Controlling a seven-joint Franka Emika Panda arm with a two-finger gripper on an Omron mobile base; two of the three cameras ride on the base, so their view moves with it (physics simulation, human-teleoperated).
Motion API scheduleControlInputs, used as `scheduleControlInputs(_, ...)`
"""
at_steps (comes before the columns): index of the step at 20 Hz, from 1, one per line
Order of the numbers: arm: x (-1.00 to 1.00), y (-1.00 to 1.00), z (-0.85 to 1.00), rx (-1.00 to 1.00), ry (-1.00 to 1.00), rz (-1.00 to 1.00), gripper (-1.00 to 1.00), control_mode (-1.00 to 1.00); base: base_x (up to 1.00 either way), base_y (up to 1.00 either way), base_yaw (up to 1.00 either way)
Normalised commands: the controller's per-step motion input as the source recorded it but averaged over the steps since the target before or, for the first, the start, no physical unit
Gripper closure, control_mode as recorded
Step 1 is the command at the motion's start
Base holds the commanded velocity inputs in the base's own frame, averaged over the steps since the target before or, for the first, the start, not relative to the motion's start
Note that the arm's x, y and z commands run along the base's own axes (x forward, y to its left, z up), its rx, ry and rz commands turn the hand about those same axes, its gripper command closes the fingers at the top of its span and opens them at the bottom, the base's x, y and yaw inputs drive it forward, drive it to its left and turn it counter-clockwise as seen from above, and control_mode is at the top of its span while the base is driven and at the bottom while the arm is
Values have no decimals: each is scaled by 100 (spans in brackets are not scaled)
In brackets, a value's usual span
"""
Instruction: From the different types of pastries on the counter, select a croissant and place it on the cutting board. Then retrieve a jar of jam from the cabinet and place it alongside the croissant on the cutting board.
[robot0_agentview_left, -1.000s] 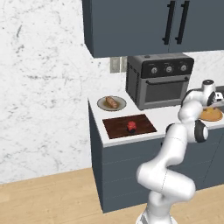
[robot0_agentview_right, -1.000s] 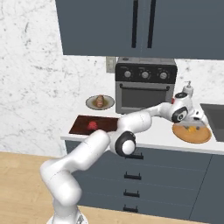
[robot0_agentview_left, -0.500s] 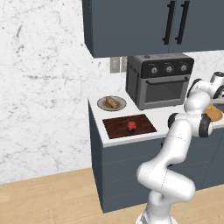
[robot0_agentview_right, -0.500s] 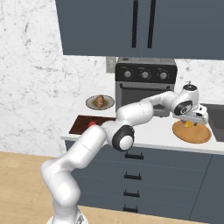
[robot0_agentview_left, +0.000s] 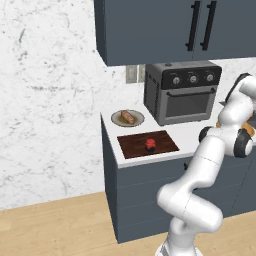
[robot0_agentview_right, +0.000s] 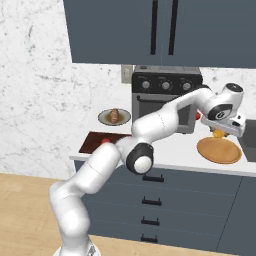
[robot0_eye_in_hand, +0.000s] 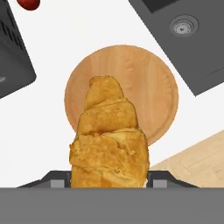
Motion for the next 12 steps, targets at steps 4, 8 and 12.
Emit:
scheduleControlInputs(4,-2,3,0,0,0,1,100,-100,0,0,0)
scheduleControlInputs(8,-28,40,0,0,4,7,100,-100,0,0,0)
scheduleControlInputs(12,-8,62,11,0,13,4,100,-100,0,0,0)
